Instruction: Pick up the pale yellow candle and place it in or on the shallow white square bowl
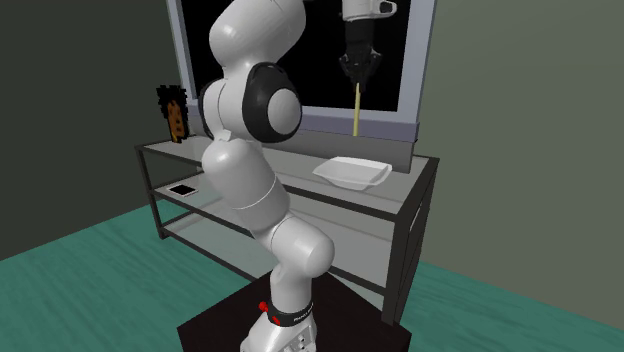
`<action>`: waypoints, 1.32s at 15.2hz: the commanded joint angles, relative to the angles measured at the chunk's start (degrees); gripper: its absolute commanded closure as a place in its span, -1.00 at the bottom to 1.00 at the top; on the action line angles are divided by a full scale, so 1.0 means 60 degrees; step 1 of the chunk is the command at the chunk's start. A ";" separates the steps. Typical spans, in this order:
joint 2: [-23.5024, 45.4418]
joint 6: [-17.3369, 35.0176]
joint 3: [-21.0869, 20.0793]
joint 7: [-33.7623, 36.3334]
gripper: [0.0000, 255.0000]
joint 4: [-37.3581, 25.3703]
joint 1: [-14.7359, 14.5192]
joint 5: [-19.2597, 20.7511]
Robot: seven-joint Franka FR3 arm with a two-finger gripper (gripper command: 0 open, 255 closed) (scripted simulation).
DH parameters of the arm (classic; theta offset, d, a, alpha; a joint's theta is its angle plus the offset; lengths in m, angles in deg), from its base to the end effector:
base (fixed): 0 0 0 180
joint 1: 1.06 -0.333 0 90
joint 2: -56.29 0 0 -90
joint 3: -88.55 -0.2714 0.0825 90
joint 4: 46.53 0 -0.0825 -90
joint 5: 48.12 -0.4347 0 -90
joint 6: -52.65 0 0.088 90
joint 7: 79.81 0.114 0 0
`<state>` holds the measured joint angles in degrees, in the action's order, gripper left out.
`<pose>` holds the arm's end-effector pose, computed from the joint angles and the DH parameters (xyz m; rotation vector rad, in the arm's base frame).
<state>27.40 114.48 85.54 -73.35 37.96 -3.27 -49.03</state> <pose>0.3508 0.0444 0.8200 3.1358 -0.0291 0.1706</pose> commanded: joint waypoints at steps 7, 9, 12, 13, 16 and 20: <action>-0.0962 0.1132 0.0040 -0.0050 1.00 0.2094 -0.0019 -0.0018; -0.1167 0.1385 0.0043 -0.0054 1.00 0.2552 -0.0023 -0.0024; -0.1456 0.1755 0.0045 -0.0060 1.00 0.3210 -0.0031 -0.0032; -0.1548 0.1875 0.0045 -0.0061 1.00 0.3423 -0.0033 -0.0035; -0.1812 0.2231 0.0045 -0.0065 1.00 0.4043 -0.0040 -0.0043; -0.2037 0.2547 0.0044 -0.0069 1.00 0.4583 -0.0047 -0.0050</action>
<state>15.38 129.47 85.81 -73.77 64.99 -3.54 -49.32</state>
